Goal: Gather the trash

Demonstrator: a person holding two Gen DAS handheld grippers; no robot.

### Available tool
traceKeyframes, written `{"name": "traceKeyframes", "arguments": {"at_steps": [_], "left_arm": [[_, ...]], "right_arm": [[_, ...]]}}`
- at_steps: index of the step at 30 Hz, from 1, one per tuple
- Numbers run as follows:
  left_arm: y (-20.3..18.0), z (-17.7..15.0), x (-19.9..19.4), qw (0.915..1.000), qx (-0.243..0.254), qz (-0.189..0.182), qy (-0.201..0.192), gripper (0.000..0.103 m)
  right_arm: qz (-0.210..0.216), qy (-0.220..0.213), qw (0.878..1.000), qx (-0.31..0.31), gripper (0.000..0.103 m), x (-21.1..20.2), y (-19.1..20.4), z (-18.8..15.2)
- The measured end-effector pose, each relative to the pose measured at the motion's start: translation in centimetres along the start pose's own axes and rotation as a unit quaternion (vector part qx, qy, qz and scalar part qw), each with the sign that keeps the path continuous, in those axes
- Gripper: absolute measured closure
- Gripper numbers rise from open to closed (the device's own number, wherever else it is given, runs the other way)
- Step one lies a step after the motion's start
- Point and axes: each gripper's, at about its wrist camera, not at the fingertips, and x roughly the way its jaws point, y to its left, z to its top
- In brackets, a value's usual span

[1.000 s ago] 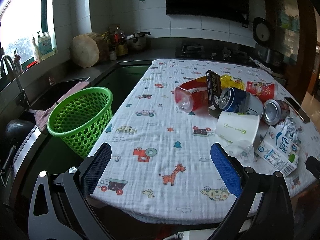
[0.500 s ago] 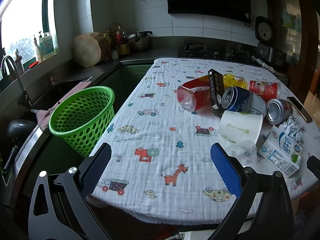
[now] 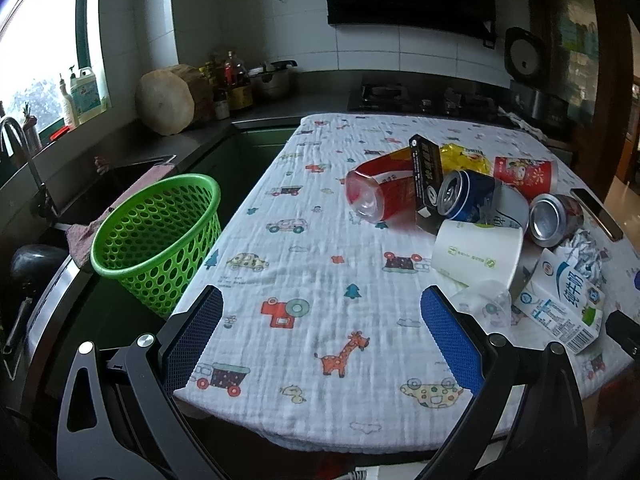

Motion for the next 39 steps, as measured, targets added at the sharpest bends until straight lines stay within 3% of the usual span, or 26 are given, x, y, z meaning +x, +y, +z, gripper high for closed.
{"name": "traceKeyframes", "arguments": {"at_steps": [9, 13, 16, 19, 29, 39], "left_arm": [[-0.7, 0.2, 0.7, 0.9999, 0.009, -0.007, 0.004, 0.009], [-1.1, 0.2, 0.8, 0.9989, 0.016, -0.043, 0.009, 0.009], [-1.7, 0.0, 0.7, 0.9968, 0.027, -0.075, 0.007, 0.01], [-2.4, -0.1, 0.7, 0.9943, 0.039, -0.099, 0.001, 0.01], [-6.0, -1.0, 2.4, 0.974, 0.106, -0.199, 0.019, 0.011], [-7.1, -1.4, 5.5, 0.9506, 0.109, -0.286, 0.052, 0.021]], "right_arm": [[0.014, 0.035, 0.999, -0.034, 0.008, 2.4, -0.9, -0.2], [0.03, 0.048, 0.998, -0.036, 0.01, 3.4, -1.6, -0.1], [0.045, 0.064, 0.996, -0.042, 0.019, 4.3, -1.9, 0.0], [0.049, 0.076, 0.995, -0.048, 0.02, 5.1, -2.3, 0.3], [0.083, 0.108, 0.988, -0.076, 0.025, 7.0, -2.5, 1.2], [0.104, 0.126, 0.983, -0.086, 0.031, 7.0, -2.8, 1.5]]}}
